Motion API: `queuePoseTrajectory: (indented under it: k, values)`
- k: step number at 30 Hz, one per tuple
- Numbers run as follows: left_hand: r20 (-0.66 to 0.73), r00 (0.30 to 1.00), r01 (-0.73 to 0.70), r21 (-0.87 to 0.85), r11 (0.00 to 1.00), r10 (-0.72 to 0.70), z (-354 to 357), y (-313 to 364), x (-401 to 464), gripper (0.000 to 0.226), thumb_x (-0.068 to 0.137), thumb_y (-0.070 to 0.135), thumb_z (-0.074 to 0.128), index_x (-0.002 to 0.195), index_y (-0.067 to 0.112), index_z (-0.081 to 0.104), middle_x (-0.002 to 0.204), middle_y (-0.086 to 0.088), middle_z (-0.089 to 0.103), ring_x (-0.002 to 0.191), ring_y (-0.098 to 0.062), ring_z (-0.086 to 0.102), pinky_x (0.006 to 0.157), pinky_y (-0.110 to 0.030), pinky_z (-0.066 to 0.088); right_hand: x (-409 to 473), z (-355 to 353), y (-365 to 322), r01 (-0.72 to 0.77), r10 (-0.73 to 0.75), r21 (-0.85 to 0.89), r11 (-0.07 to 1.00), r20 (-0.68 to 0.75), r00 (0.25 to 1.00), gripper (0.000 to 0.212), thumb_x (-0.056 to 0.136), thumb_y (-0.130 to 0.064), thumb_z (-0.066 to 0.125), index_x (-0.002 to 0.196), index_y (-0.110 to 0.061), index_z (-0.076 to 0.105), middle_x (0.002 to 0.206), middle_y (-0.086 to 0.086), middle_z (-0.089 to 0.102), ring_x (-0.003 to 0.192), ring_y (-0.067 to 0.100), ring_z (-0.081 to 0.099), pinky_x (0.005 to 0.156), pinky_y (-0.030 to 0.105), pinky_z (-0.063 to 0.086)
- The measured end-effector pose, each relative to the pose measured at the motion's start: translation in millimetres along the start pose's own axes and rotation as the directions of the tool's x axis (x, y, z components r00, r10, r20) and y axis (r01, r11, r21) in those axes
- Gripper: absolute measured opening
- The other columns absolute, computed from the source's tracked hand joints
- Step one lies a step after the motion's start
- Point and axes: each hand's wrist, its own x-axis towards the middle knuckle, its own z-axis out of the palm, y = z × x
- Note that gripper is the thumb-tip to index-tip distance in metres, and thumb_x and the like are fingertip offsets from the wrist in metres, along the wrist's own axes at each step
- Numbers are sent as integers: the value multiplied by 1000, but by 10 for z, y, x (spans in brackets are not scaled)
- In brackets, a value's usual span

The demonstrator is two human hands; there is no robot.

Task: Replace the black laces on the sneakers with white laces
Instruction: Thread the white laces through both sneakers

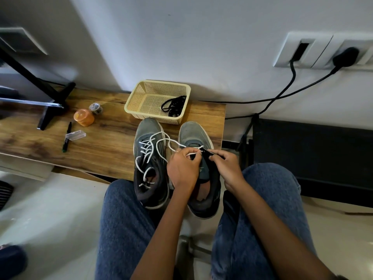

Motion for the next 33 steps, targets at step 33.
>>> queuePoseTrajectory:
  k: [33]
  values:
    - [67, 996, 58, -3, 998, -57, 54, -11, 12, 7, 82, 31, 63, 79, 32, 70, 77, 3, 68, 73, -14, 63, 63, -29, 49, 41, -25, 55, 103, -99, -159, 982, 36, 994, 27, 87, 0, 54, 100, -15, 72, 90, -7, 67, 92, 11, 63, 83, 29, 52]
